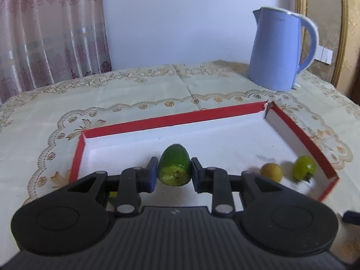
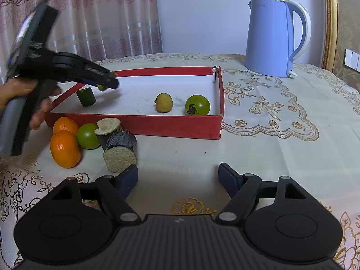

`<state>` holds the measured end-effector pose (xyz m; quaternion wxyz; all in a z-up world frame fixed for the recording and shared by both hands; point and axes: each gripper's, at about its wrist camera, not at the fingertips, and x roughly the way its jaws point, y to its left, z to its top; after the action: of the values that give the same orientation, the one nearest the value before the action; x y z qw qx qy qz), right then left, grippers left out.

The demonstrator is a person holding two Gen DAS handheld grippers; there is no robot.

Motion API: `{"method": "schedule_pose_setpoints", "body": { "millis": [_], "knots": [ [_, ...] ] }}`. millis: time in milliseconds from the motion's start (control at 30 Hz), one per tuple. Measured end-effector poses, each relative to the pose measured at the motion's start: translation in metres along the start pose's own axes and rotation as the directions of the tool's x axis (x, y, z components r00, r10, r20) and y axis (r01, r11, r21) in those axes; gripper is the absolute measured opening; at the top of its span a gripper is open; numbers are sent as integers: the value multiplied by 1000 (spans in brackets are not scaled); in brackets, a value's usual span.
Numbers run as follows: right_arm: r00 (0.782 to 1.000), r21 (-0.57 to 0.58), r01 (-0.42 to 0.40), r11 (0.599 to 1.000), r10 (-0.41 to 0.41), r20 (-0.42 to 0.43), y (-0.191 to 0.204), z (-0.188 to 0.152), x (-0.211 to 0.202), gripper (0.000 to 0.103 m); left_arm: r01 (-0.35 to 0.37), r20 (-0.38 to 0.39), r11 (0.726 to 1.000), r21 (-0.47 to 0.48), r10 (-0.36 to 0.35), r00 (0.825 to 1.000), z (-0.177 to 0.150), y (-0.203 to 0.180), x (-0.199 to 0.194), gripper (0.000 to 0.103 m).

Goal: Organize fruits
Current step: 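Carry the cucumber wedge into the red tray and open the left gripper, then withdraw the open left gripper from the tray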

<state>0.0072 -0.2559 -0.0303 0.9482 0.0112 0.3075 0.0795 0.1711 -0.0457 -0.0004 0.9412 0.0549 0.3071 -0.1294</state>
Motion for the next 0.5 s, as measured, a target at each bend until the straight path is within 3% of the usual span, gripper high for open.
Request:
{"method": "schedule_pose_setpoints", "body": {
  "millis": [267,500],
  "knots": [
    [1000,-4,1,1000,-1,-1,1,0,0,79,-23,-4,1000,5,23,1000,6,-1,20,28],
    [1000,-7,3,1000,-3,-2,0,0,0,80,-40,18,999,4,40,999,8,0,18,53]
  ]
}}
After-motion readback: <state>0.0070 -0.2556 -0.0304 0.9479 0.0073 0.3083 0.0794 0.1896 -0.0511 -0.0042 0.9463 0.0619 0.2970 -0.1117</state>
